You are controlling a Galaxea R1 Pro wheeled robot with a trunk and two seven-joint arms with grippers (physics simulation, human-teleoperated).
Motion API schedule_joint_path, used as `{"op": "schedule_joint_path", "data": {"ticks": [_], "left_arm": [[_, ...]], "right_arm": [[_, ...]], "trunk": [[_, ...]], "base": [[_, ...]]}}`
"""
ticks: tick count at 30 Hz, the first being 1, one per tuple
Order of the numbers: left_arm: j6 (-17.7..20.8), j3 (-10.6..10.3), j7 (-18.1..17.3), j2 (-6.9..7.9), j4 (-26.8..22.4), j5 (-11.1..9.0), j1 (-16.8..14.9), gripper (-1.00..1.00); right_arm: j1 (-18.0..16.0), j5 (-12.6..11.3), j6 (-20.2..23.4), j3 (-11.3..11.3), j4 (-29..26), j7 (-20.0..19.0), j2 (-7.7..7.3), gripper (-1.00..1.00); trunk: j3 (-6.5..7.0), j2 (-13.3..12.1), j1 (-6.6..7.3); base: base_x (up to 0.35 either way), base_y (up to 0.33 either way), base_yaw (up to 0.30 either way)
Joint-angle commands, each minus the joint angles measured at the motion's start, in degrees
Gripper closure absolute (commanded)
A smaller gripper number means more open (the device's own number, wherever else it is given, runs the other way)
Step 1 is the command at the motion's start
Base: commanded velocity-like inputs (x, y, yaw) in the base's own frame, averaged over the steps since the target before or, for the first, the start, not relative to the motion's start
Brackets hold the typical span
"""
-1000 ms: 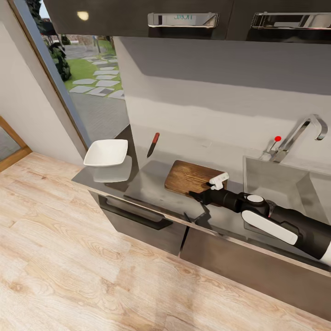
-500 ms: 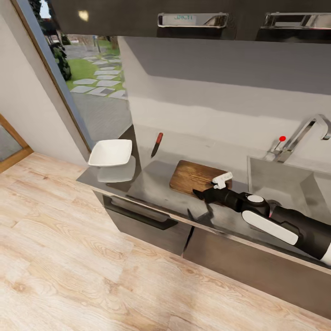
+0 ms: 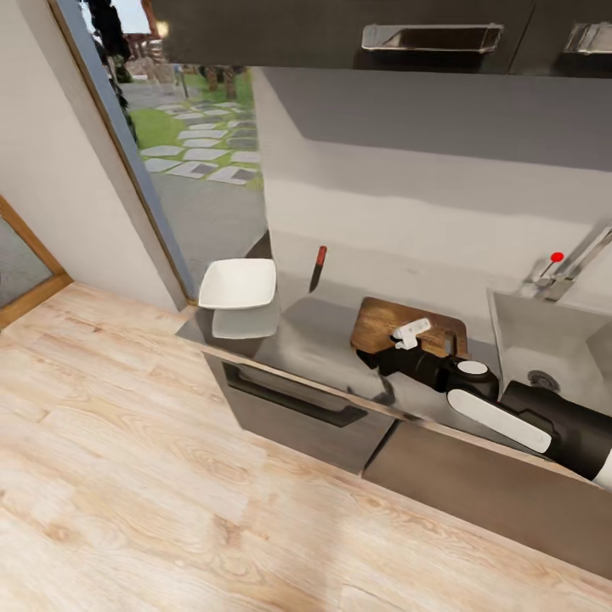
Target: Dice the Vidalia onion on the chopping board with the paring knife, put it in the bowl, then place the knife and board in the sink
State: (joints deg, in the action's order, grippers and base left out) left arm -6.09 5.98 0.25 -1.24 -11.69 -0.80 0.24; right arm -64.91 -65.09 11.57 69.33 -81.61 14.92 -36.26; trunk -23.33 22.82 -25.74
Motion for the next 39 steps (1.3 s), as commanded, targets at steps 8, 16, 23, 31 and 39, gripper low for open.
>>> {"op": "schedule_joint_path", "data": {"ticks": [8, 16, 23, 31, 39], "left_arm": [[-0.06, 0.26, 0.01, 0.0, -0.09, -0.08, 0.02, -1.0], [-0.06, 0.26, 0.01, -0.04, -0.09, -0.08, 0.02, -1.0], [-0.06, 0.26, 0.01, 0.0, -0.09, -0.08, 0.02, -1.0], [-0.06, 0.26, 0.01, -0.04, -0.09, -0.08, 0.02, -1.0], [-0.06, 0.26, 0.01, -0.03, -0.09, -0.08, 0.02, -1.0]], "right_arm": [[-0.13, -0.39, 0.03, 0.19, -0.13, 0.46, -0.04, -1.0], [-0.13, -0.39, 0.03, 0.19, -0.13, 0.46, -0.04, -1.0], [-0.13, -0.39, 0.03, 0.19, -0.13, 0.46, -0.04, -1.0], [-0.13, -0.39, 0.09, 0.14, -0.13, 0.5, -0.04, -1.0], [-0.13, -0.46, -1.05, -0.03, -0.13, 3.27, -0.04, -1.0]], "trunk": [[-0.09, 0.1, -0.04], [-0.09, 0.1, -0.04], [-0.09, 0.1, -0.04], [-0.09, 0.1, -0.04], [-0.09, 0.1, -0.04]], "base": [[0.054, 0.119, 0.0], [0.008, 0.015, 0.0], [0.144, 0.113, 0.0], [0.096, 0.065, 0.0], [0.001, 0.001, 0.0]]}}
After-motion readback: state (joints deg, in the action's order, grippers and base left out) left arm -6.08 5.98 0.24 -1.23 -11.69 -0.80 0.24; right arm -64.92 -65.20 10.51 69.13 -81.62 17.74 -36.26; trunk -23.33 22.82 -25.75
